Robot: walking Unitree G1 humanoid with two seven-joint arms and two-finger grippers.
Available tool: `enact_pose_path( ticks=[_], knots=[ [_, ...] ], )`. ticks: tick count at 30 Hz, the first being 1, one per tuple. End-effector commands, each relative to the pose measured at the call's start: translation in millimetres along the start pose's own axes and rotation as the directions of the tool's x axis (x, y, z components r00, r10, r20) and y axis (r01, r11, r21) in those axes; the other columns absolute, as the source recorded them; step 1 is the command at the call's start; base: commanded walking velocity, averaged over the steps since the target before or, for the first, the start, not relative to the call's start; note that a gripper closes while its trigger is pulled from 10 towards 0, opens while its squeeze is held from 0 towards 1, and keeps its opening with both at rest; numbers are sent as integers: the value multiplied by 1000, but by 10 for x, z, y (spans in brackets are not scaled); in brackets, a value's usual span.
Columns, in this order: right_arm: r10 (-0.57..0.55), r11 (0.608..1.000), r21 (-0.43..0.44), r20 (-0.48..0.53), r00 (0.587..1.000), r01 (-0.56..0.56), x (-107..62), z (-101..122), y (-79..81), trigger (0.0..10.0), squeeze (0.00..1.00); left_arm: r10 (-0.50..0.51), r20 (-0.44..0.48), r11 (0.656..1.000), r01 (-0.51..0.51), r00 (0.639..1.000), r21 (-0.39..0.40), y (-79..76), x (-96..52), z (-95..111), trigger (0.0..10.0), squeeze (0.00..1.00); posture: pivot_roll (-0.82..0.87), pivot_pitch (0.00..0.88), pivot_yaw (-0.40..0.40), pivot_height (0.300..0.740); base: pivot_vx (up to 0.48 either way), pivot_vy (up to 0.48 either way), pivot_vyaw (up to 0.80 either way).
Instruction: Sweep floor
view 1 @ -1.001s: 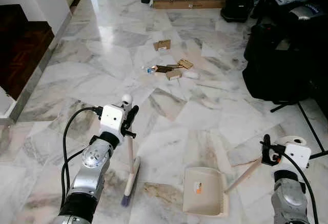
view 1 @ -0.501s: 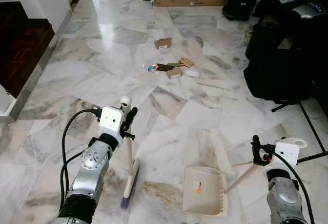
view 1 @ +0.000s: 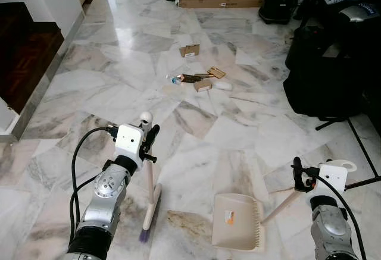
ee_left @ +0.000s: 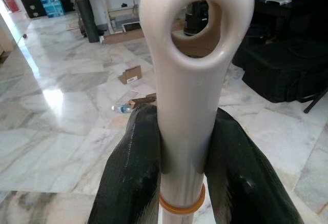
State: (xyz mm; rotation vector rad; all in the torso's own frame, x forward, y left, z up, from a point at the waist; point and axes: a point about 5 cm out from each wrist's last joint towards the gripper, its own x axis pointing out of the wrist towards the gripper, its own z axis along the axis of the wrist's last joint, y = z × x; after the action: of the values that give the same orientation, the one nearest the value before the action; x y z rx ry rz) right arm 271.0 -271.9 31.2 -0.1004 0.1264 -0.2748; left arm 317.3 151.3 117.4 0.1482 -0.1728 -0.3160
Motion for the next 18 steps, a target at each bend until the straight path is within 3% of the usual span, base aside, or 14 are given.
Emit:
enact_pose_path(
  ticks=[1,18],
  knots=[
    [7,1000,-6,-18,1000,-7,-8,-29,17,0,0,-7,33,1000,6,999,26,20,12,68,10000,0,138,89,-17,740,0,0,0],
    [-2,1000,-24,-68,998,0,-56,-120,-9,0,0,-7,28,1000,6,1000,25,23,21,63,10000,0,135,115,-17,740,0,0,0]
  ],
)
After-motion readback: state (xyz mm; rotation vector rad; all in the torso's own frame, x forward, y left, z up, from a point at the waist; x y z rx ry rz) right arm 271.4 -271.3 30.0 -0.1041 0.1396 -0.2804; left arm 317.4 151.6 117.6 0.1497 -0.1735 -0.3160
